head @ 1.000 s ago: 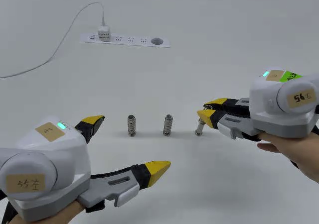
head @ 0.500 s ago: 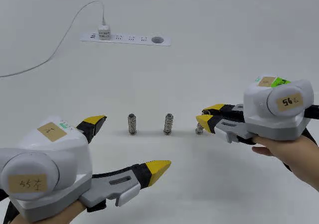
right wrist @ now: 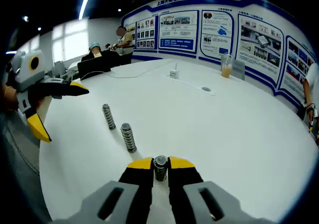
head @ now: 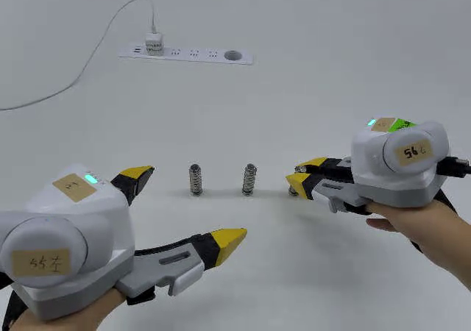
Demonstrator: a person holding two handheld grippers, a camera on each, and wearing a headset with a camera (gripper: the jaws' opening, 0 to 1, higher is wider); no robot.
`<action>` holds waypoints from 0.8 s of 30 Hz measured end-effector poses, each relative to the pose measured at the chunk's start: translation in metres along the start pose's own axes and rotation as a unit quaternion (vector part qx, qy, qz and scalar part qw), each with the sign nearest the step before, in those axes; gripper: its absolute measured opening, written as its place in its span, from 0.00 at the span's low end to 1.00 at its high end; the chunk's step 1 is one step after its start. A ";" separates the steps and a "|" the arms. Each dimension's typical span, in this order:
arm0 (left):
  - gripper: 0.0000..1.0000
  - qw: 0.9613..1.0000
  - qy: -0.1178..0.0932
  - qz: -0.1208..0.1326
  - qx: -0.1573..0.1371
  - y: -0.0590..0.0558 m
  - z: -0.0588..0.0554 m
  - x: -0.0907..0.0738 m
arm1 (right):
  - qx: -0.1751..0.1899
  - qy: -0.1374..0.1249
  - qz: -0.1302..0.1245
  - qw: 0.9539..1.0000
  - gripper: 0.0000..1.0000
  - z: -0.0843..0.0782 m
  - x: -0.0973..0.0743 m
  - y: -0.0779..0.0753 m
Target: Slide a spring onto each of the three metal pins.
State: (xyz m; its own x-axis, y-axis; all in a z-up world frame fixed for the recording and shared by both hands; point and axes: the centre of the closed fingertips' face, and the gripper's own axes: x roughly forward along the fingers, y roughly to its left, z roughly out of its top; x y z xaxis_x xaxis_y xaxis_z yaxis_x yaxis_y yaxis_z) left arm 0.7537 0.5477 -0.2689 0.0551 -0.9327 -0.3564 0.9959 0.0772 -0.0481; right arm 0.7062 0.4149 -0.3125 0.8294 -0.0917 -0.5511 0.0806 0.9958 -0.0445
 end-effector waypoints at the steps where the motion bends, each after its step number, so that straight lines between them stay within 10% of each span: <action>1: 0.87 1.000 0.000 0.000 0.000 0.000 0.000 0.000 | 0.000 0.000 0.000 1.000 0.12 0.000 0.000 0.000; 24: 0.84 1.000 0.008 0.012 0.003 0.015 0.006 -0.007 | 0.013 -0.025 -0.014 1.000 0.32 0.015 -0.032 0.003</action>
State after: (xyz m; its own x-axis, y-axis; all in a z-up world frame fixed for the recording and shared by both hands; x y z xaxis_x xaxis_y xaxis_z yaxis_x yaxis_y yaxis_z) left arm 0.7686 0.5532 -0.2618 0.0787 -0.9247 -0.3724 0.9946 0.0983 -0.0339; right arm 0.6880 0.4202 -0.2829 0.8527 -0.1214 -0.5081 0.1184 0.9922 -0.0383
